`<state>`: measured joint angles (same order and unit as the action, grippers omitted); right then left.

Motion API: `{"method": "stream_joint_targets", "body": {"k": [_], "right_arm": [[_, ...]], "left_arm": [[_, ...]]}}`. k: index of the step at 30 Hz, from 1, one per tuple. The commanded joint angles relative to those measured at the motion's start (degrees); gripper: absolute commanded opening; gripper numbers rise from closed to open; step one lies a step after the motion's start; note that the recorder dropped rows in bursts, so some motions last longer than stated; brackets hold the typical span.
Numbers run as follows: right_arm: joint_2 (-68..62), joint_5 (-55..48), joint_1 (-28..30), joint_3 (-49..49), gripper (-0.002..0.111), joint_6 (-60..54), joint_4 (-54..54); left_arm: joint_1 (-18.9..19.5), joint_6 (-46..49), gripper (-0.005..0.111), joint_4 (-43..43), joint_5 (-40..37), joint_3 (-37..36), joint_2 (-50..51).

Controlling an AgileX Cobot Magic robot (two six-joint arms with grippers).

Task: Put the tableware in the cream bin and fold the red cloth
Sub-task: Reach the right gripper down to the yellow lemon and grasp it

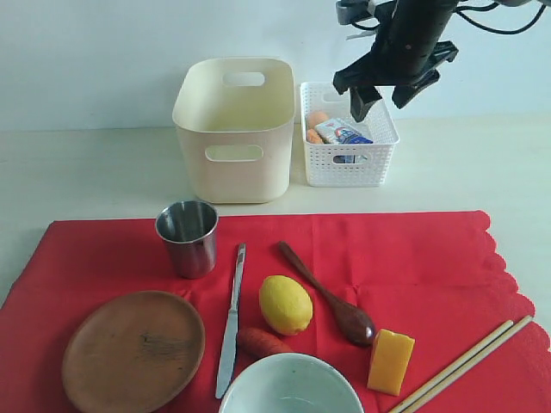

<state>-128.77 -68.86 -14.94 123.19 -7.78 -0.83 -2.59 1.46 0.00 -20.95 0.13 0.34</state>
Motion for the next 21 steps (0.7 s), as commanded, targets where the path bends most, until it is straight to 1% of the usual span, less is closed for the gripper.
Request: {"method": "stream_joint_targets", "body": {"k": [1,3,4,5,6,7,8,9,10,11,12,13,16,19,21], "right_arm": [[3.5,-1.1,0.2,-3.7,0.062,1.0,0.3],[5.0,-1.1,0.2,-6.7,0.061,1.0,0.3],[7.5,-1.1,0.2,-11.4,0.059,1.0,0.3],[9.0,-1.1,0.2,-14.0,0.059,0.9,0.3],[12.0,0.6,0.2,-19.8,0.057,0.4,0.3],[13.8,2.3,0.2,-22.9,0.057,0.4,0.3],[17.7,6.2,0.2,-28.5,0.057,0.4,0.3],[19.7,8.6,0.2,-31.7,0.057,0.2,0.3],[23.1,13.8,0.2,-37.6,0.057,-0.7,-0.5],[24.9,16.5,0.2,-40.7,0.057,-1.1,-1.0],[27.8,21.6,0.2,-46.3,0.057,-1.1,-2.5],[29.5,24.1,0.2,-49.8,0.057,-1.8,-4.3],[31.5,26.9,0.2,-55.4,0.057,-8.1,-13.0],[31.4,27.2,0.2,-58.1,0.057,-16.6,-23.3],[31.3,27.2,0.2,-58.7,0.057,-19.5,-26.7]], "left_arm": [[0.0,0.0,0.000,-0.6,0.5,-0.1,-0.3],[0.0,0.0,0.000,-0.6,0.5,-0.1,-0.3],[0.0,0.0,0.000,-0.6,0.5,-0.1,-0.3],[0.0,0.0,0.000,-0.6,0.5,-0.1,-0.3],[0.0,0.0,0.000,-0.6,0.5,-0.1,-0.3],[0.0,0.0,0.000,-0.6,0.5,-0.1,-0.3],[0.0,0.0,0.000,-0.6,0.5,-0.1,-0.3],[0.0,0.0,0.000,-0.6,0.5,-0.1,-0.3],[0.0,0.0,0.000,-0.6,0.5,-0.1,-0.3],[0.0,0.0,0.000,-0.6,0.5,-0.1,-0.3],[0.0,0.0,0.000,-0.6,0.5,-0.1,-0.3],[0.0,0.0,0.000,-0.6,0.5,-0.1,-0.3],[0.0,0.0,0.000,-0.6,0.5,-0.1,-0.3],[0.0,0.0,0.000,-0.6,0.5,-0.1,-0.3],[0.0,0.0,0.000,-0.6,0.5,-0.1,-0.3]]}}
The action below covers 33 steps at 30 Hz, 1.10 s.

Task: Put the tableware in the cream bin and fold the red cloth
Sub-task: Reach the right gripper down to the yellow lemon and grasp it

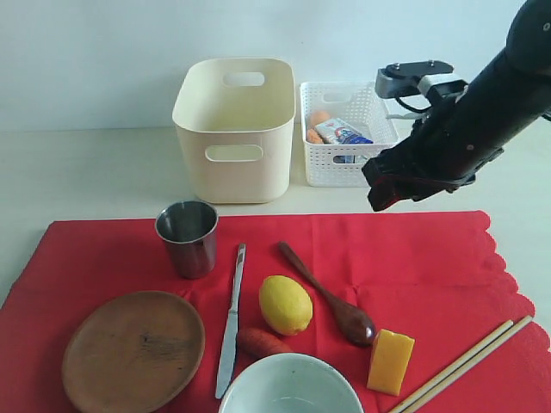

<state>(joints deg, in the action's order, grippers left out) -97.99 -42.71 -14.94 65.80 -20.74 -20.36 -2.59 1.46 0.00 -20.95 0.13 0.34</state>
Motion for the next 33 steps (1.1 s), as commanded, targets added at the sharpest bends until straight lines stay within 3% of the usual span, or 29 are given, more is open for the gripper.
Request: {"method": "stream_joint_targets", "body": {"k": [1,8,19,23,33], "right_arm": [[0.6,1.1,0.2,-1.5,0.057,-7.7,-8.5],[-0.2,0.8,-0.5,-2.8,0.057,-18.4,-18.6],[-5.5,0.6,-11.4,-2.8,0.057,-28.9,-18.5],[-6.9,0.9,-13.7,-2.8,0.057,-28.0,-17.1],[-7.7,6.6,-18.1,-2.8,0.057,-10.9,-5.3]], "left_arm": [[0.0,0.0,0.000,-0.6,0.5,-0.1,-0.3],[0.0,0.0,0.000,-0.6,0.5,-0.1,-0.3],[0.0,0.0,0.000,-0.6,0.5,-0.1,-0.3],[0.0,0.0,0.000,-0.6,0.5,-0.1,-0.3],[0.0,0.0,0.000,-0.6,0.5,-0.1,-0.3]]}}
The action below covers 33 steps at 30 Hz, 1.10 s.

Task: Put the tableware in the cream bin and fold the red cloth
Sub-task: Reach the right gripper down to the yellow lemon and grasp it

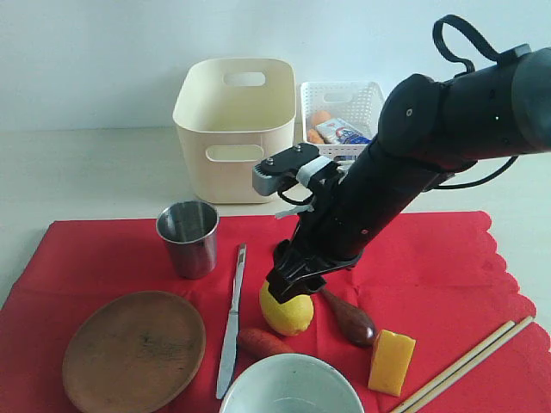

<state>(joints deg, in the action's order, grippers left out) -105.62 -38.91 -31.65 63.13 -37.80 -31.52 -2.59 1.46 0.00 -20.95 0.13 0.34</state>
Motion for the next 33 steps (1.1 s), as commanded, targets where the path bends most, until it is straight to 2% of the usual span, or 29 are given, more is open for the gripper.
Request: {"method": "stream_joint_targets", "body": {"k": [1,3,6,11,18,33], "right_arm": [[-0.2,3.4,-2.1,-0.1,0.057,7.8,7.8],[-0.3,5.4,-3.8,-0.1,0.057,12.3,11.9],[-0.3,6.7,-5.7,0.2,0.057,12.7,12.3],[-0.4,9.2,-6.3,0.2,0.071,17.5,17.4],[-0.5,9.8,-6.3,0.2,0.070,21.5,18.4],[-5.1,10.6,-6.3,0.3,0.070,21.5,16.8]], "left_arm": [[0.0,0.0,0.000,-0.6,0.5,-0.1,-0.3],[0.0,0.0,0.000,-0.6,0.5,-0.1,-0.3],[0.0,0.0,0.000,-0.6,0.5,-0.1,-0.3],[0.0,0.0,0.000,-0.6,0.5,-0.1,-0.3],[0.0,0.0,0.000,-0.6,0.5,-0.1,-0.3],[0.0,0.0,0.000,-0.6,0.5,-0.1,-0.3]]}}
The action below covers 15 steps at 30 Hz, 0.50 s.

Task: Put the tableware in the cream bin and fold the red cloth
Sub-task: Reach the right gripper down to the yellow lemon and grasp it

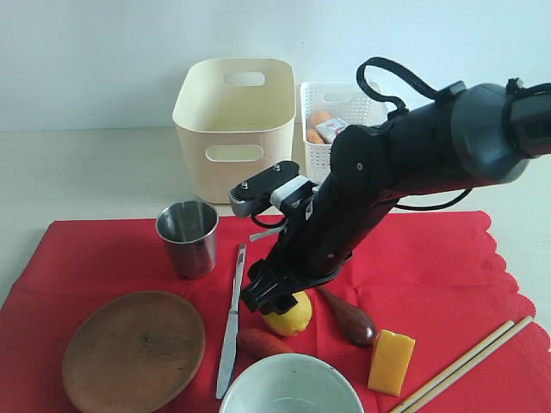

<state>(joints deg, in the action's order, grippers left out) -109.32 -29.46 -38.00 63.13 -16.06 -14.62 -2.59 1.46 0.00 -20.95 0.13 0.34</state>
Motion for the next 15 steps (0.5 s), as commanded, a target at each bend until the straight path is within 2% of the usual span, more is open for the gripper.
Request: {"method": "stream_joint_targets", "body": {"k": [1,6,13,15], "right_arm": [[-1.7,1.1,0.0,0.6,0.070,-0.3,-0.6],[-2.7,0.2,0.0,1.3,0.065,-0.3,-1.6],[-2.9,-0.6,0.0,1.3,0.041,-0.3,-2.4],[-2.9,-0.6,0.0,1.3,0.030,-0.3,-3.3]], "left_arm": [[0.0,0.0,0.000,-0.6,0.5,-0.1,-0.3],[0.0,0.0,0.000,-0.6,0.5,-0.1,-0.3],[0.0,0.0,0.000,-0.6,0.5,-0.1,-0.3],[0.0,0.0,0.000,-0.6,0.5,-0.1,-0.3]]}}
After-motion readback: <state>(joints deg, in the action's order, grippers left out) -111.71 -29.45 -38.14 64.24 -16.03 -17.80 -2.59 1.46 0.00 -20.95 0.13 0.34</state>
